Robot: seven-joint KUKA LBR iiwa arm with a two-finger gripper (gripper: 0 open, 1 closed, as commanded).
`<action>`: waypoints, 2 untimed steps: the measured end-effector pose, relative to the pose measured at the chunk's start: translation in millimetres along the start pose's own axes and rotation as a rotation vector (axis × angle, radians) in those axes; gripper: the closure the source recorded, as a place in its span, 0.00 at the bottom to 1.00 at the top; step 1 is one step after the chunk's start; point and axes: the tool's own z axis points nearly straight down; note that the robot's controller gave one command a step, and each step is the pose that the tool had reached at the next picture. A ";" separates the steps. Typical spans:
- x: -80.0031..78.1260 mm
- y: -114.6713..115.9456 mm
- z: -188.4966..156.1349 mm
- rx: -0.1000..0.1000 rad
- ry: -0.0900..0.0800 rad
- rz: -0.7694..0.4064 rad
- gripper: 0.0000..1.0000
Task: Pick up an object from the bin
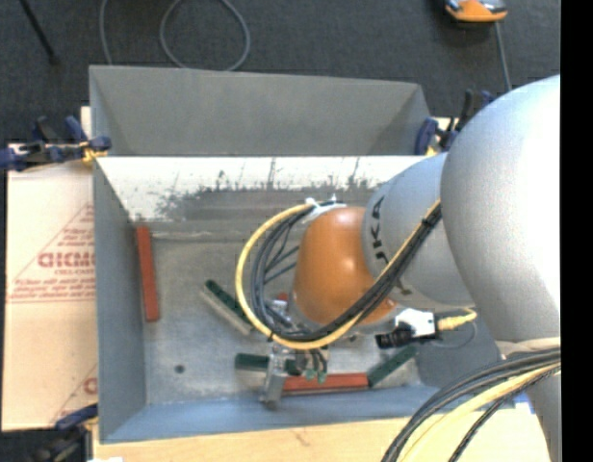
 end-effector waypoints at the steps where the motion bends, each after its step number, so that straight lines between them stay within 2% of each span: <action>1: 0.5 -0.1 0.2 0.000 0.001 0.000 1.00; 2: -0.2 0.1 -0.1 0.000 0.000 0.001 0.00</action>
Offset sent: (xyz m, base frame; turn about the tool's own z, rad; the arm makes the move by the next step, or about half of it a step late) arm 0.0000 0.0000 0.0000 0.0000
